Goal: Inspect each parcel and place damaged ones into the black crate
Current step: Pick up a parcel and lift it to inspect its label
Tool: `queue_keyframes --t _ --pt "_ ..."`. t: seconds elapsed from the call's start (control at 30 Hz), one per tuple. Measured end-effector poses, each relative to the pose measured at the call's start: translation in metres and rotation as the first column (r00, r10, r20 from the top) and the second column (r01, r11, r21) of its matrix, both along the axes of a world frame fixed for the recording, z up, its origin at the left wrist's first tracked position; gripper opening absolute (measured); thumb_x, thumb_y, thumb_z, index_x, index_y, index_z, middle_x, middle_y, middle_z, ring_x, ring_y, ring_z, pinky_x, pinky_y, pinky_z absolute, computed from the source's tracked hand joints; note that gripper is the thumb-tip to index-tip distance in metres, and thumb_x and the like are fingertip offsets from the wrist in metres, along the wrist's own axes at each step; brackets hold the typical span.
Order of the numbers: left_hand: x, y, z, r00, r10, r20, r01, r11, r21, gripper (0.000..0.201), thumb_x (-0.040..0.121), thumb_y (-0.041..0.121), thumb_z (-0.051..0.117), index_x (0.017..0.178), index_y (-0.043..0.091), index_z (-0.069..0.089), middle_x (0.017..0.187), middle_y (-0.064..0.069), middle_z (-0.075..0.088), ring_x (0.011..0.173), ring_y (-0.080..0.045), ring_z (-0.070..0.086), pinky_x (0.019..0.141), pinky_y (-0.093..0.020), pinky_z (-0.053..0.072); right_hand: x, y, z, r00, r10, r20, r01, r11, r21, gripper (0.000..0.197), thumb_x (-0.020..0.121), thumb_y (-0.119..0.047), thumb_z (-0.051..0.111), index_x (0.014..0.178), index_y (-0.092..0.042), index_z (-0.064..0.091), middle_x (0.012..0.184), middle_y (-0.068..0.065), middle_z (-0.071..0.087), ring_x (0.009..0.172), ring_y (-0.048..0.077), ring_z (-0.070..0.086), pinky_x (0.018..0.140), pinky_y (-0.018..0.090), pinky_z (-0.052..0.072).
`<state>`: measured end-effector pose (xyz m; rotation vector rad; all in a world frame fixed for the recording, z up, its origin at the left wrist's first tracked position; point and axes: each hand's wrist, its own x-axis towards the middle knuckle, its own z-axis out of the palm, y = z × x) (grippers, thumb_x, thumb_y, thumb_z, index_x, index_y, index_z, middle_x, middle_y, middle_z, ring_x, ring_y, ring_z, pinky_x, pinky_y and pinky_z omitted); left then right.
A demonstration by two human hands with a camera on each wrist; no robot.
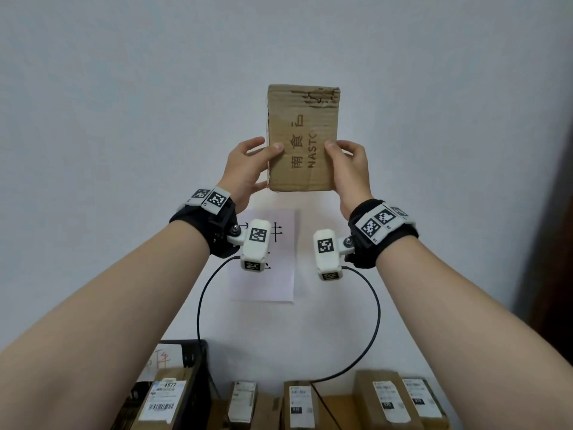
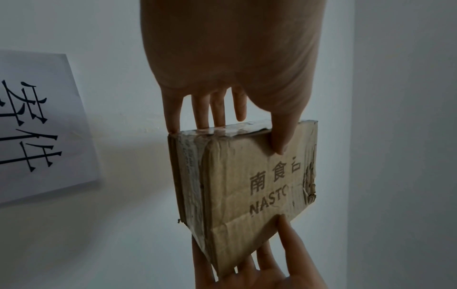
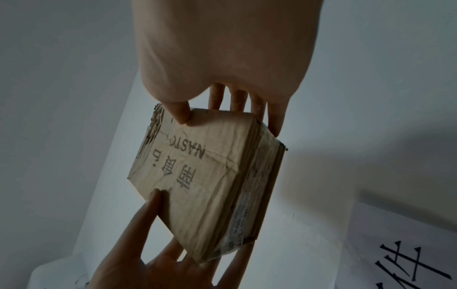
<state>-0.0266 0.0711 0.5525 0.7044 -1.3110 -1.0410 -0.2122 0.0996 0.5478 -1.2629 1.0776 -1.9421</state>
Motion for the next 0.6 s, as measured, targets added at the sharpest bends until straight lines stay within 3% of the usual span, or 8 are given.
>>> queue_keyframes --t 0.1,0.27,0.4,0.53,0.6 --pt "0.0 0.001 0.0 1.0 -0.006 -0.005 0.006 1.0 -0.001 0.08 0.073 0.043 0.088 0.142 0.023 0.053 0.129 0.006 0.071 0.12 -0.015 0.068 0.104 -0.054 0.051 -0.001 0.0 -0.001 1.0 -0.005 -0.022 0.005 1.0 -0.006 0.04 0.098 -0.033 0.068 0.13 -0.025 0.047 0.114 -0.004 0.067 0.1 0.007 0.067 0.084 0.029 0.055" --pt "0.001 0.004 -0.003 0.999 -0.035 0.032 0.036 0.999 -0.025 0.074 0.077 0.037 0.087 0.142 0.024 0.054 0.13 0.007 0.071 0.123 -0.013 0.066 0.107 -0.057 0.049 0.0 0.001 -0.004 1.0 -0.012 -0.022 0.011 1.0 -0.023 0.041 0.096 -0.029 0.071 0.133 -0.021 0.053 0.116 -0.001 0.069 0.097 0.007 0.068 0.076 0.025 0.054" --pt "0.001 0.007 -0.004 0.999 -0.036 0.027 0.037 0.999 -0.016 0.078 0.082 0.034 0.087 0.148 0.024 0.047 0.133 0.005 0.069 0.123 -0.013 0.065 0.104 -0.055 0.051 0.0 0.001 -0.009 0.999 -0.027 -0.018 0.026 0.999 -0.032 0.042 0.096 -0.031 0.071 0.132 -0.021 0.05 0.115 -0.001 0.068 0.098 0.008 0.068 0.078 0.027 0.053" --pt "-0.005 0.012 -0.007 0.994 -0.093 0.063 0.095 0.995 -0.026 0.063 0.088 0.017 0.081 0.144 0.02 0.051 0.119 0.003 0.071 0.108 -0.015 0.071 0.082 -0.048 0.06 0.0 -0.001 -0.012 0.98 -0.079 -0.184 0.073 0.997 -0.037 0.045 0.1 -0.036 0.064 0.132 -0.028 0.034 0.113 0.0 0.064 0.099 0.013 0.067 0.079 0.032 0.055" --pt "-0.009 0.013 -0.008 0.99 -0.129 0.063 0.131 0.991 -0.032 0.058 0.089 0.012 0.08 0.14 0.019 0.053 0.107 0.002 0.074 0.095 -0.018 0.076 0.072 -0.046 0.063 -0.001 -0.003 -0.012 0.965 -0.118 -0.234 0.11 0.993 -0.05 0.034 0.102 -0.033 0.06 0.13 -0.029 0.04 0.112 0.001 0.062 0.098 0.014 0.066 0.081 0.036 0.058"
